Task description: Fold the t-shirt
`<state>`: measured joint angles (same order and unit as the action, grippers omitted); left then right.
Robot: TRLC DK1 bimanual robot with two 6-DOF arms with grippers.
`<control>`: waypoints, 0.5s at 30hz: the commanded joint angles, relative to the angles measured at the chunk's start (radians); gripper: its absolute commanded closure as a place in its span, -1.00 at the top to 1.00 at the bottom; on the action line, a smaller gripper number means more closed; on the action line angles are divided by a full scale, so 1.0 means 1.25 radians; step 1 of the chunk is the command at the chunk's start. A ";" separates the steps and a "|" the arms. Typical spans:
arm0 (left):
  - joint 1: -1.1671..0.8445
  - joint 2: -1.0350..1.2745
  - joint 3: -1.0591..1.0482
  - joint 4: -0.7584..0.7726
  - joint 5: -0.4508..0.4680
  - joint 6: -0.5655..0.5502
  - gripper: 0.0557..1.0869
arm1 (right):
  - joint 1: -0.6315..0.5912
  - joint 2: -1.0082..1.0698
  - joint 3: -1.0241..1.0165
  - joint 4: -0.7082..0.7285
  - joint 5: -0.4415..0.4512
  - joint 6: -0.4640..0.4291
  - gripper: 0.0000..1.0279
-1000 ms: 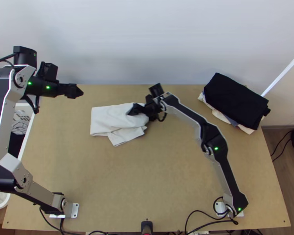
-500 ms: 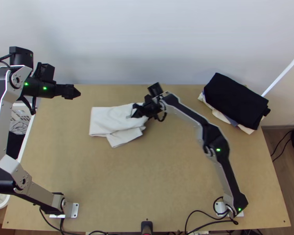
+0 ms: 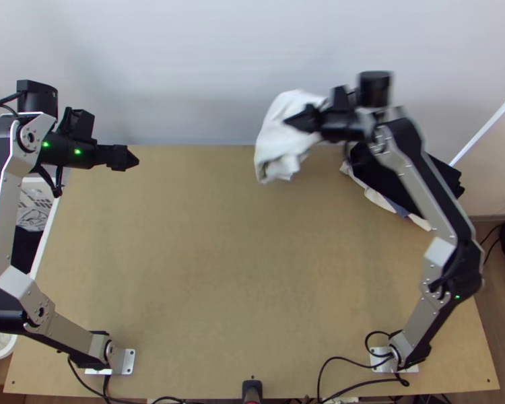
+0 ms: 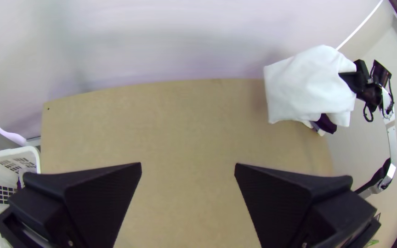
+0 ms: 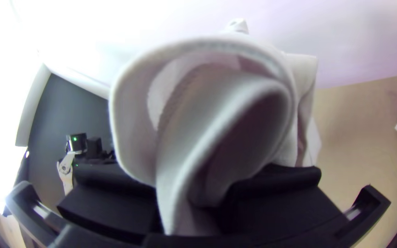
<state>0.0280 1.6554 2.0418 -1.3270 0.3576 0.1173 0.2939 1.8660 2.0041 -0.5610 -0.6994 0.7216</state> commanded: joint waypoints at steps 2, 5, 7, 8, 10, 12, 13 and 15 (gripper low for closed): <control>-0.009 -0.021 -0.011 -0.005 0.001 0.006 0.91 | -0.108 -0.036 0.039 0.034 -0.023 0.000 -0.94; -0.013 -0.021 -0.011 -0.002 0.001 0.004 0.91 | -0.186 -0.035 0.056 0.035 -0.053 0.003 -0.94; -0.013 -0.019 -0.011 -0.001 0.001 0.006 0.91 | -0.231 -0.034 0.062 0.039 -0.074 0.004 -0.94; -0.013 -0.019 -0.011 -0.001 0.001 0.004 0.91 | -0.251 -0.032 0.062 0.040 -0.077 0.004 -0.94; -0.013 -0.016 -0.011 0.000 0.001 0.006 0.91 | -0.287 -0.031 0.062 0.044 -0.091 0.004 -0.94; -0.014 -0.012 -0.011 0.001 0.001 0.006 0.91 | -0.319 -0.028 0.062 0.044 -0.104 0.004 -0.94; -0.014 -0.011 -0.011 0.001 0.001 0.004 0.91 | -0.336 -0.025 0.062 0.044 -0.110 0.003 -0.94; -0.015 -0.009 -0.011 0.005 0.001 0.004 0.91 | -0.363 -0.019 0.063 0.044 -0.119 0.003 -0.94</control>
<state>0.0170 1.6554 2.0418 -1.3251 0.3576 0.1173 -0.1276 1.8580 2.0377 -0.5335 -0.8131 0.7223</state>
